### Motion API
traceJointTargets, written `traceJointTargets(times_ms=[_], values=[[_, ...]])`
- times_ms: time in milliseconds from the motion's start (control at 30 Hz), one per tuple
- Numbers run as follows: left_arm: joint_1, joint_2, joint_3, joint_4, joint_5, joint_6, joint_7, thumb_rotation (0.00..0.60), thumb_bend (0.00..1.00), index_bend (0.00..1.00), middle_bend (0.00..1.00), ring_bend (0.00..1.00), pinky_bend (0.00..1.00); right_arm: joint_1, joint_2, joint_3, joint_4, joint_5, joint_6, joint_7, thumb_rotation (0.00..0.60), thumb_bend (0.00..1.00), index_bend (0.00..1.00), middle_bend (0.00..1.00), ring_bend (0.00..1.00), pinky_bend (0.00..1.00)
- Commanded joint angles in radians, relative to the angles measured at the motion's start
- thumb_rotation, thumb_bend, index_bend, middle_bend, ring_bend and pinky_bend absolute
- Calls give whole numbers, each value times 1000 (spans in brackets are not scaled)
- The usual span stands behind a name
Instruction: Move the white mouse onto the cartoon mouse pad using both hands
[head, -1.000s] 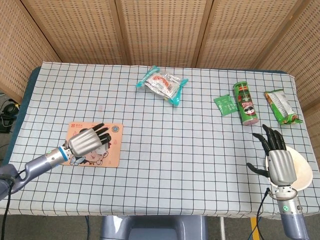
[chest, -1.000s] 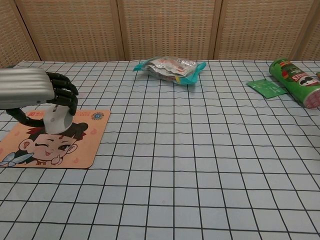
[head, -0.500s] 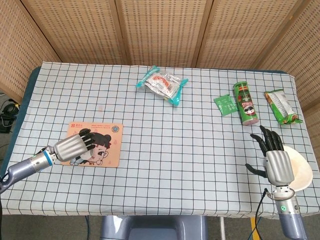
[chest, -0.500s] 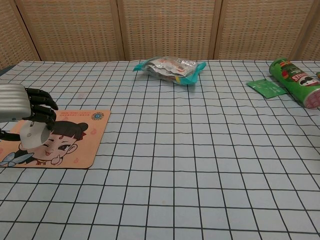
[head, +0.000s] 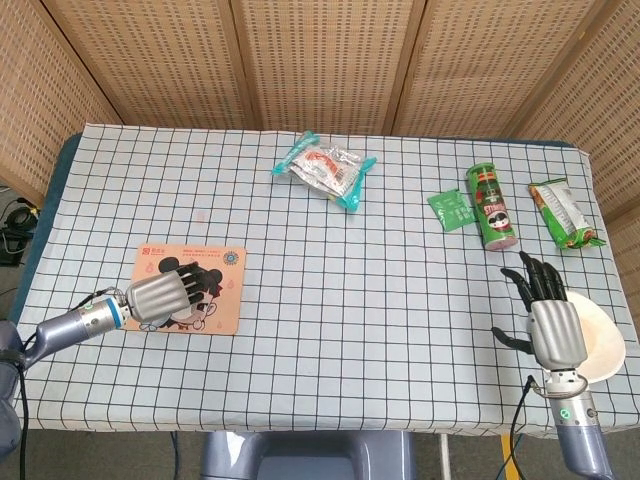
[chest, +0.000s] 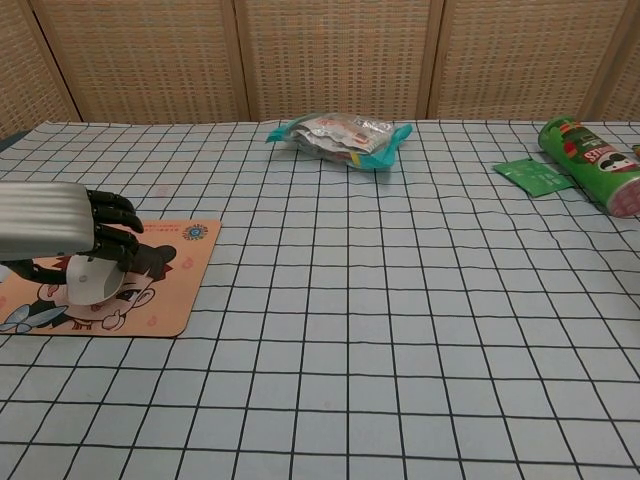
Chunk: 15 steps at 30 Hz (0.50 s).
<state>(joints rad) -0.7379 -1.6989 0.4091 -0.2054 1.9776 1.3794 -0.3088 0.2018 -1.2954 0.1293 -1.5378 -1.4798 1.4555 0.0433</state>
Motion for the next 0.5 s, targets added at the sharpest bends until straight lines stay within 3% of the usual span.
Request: traceJointTargets(times_ms=[33,167,300,400,500], values=[[-5,-16,-1,14,0,-13,-5,600,447,517,290,170,169,0,-2,1,3,3,-2,-4,600,168,221,0,0,0],[-9,-30,2,29,3,-24,-3,600,447,424,211,104,131,1,-4,3,5,10,-6,-7,600,168,221,0,0,0],[-10,-32,1,38,0,-32,-4,600,378,182,16,0,10,2,-8,4,9,13,-7,-8,600,168,220,0,0,0],[-10,-24,-6,43,-8,-19,-5,600,337,34,0,0,0,3,-9,4,11,13,-10,-8,600,168,218,0,0,0],[-9,-12,-12,45,-13,-5,-6,600,290,0,0,0,0,3,-10,3,10,10,-9,-6,600,168,218,0,0,0]])
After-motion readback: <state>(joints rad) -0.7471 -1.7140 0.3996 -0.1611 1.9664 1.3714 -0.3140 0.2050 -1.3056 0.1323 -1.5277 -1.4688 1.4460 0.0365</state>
